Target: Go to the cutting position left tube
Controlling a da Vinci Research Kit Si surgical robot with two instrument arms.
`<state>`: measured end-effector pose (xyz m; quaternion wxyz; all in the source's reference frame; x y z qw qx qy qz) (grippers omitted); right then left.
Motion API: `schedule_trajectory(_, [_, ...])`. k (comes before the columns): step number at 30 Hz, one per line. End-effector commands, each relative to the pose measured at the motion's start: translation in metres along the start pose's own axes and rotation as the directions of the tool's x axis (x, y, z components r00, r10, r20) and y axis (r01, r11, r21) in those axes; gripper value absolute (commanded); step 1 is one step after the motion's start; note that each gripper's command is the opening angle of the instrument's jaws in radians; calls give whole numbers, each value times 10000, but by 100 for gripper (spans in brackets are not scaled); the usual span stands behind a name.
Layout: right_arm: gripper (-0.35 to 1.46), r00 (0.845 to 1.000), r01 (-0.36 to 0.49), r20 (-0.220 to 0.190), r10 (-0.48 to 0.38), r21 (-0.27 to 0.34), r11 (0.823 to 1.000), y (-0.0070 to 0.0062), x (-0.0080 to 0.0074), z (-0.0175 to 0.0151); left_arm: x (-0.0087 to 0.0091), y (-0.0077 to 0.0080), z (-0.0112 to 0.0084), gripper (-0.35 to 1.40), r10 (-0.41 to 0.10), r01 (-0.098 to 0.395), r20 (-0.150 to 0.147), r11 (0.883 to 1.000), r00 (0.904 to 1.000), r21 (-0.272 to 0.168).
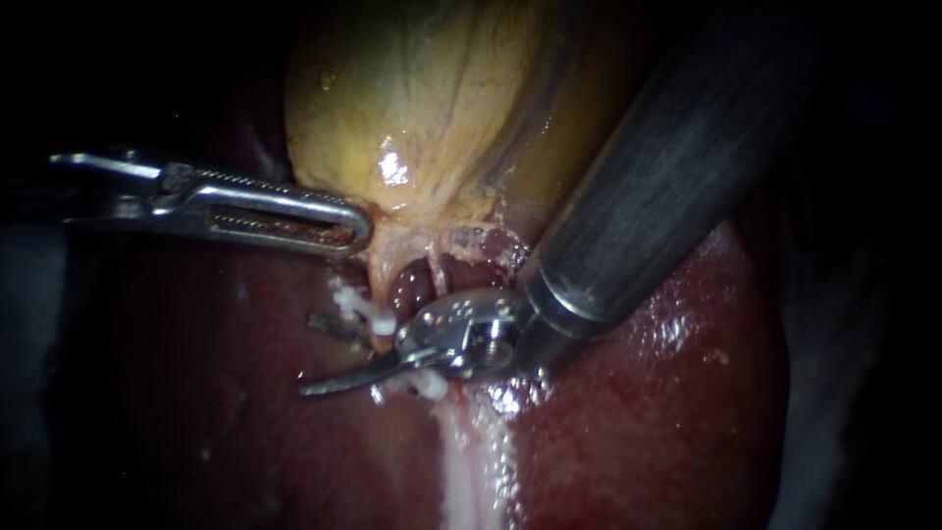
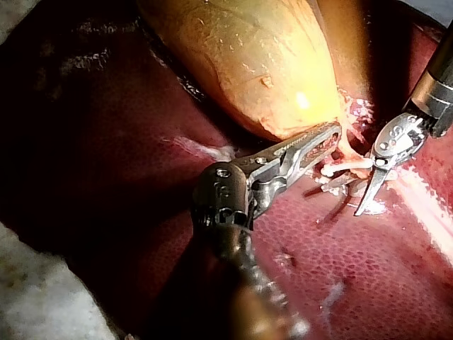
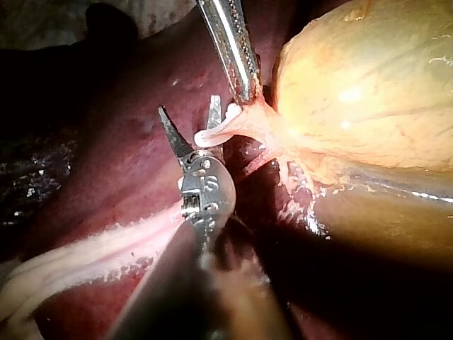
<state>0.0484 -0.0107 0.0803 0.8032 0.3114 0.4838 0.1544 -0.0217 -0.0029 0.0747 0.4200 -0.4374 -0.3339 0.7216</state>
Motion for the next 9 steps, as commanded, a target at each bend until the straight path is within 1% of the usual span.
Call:
schedule_trajectory(1, [143,10000,4,1,-4,1,10000,0,0,0,0,0,0,-35,2,-2,0,10000,10000,-3])
schedule_trajectory(9, [143,10000,11,3,-11,8,10000,0,-1,-1,0,0,0,-35,2,-2,0,10000,10000,-4])
